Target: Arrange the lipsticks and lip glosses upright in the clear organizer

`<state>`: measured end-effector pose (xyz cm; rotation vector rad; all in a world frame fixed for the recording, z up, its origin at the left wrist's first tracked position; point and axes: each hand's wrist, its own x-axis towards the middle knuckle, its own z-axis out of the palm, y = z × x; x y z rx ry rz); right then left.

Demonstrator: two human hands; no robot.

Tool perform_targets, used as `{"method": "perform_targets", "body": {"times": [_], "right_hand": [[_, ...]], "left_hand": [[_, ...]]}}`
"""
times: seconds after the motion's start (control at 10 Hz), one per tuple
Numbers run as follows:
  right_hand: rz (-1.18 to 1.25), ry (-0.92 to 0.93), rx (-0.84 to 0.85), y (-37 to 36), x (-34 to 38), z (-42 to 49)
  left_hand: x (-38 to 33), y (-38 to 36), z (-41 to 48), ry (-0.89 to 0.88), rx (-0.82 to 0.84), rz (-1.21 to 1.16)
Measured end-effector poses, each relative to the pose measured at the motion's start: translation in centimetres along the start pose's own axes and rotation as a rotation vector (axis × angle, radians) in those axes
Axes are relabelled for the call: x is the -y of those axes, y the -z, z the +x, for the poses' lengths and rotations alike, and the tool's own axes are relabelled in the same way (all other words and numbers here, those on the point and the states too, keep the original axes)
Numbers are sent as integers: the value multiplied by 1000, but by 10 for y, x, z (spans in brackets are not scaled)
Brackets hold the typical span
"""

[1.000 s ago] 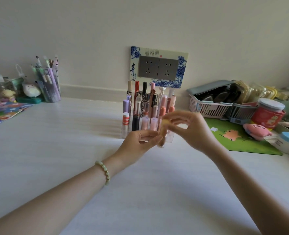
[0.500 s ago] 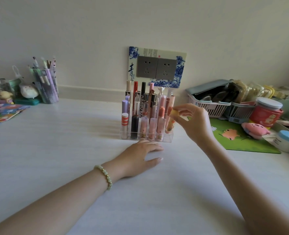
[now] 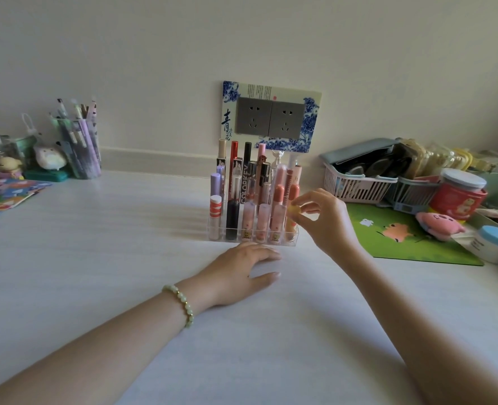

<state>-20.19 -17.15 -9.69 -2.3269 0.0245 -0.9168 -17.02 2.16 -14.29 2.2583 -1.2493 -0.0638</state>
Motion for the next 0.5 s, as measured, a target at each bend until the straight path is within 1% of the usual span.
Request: {"method": "perform_targets", "body": {"times": [0.3, 0.4, 0.5], "right_hand": [[16, -24, -1, -2, -4, -3], [-16, -6, 17, -6, -4, -8], [-48, 7, -45, -2, -1, -7]], "left_hand": [[1, -1, 1, -7, -9, 4], [0, 2, 1, 5, -13, 2], [-1, 1, 1, -11, -33, -8]]}}
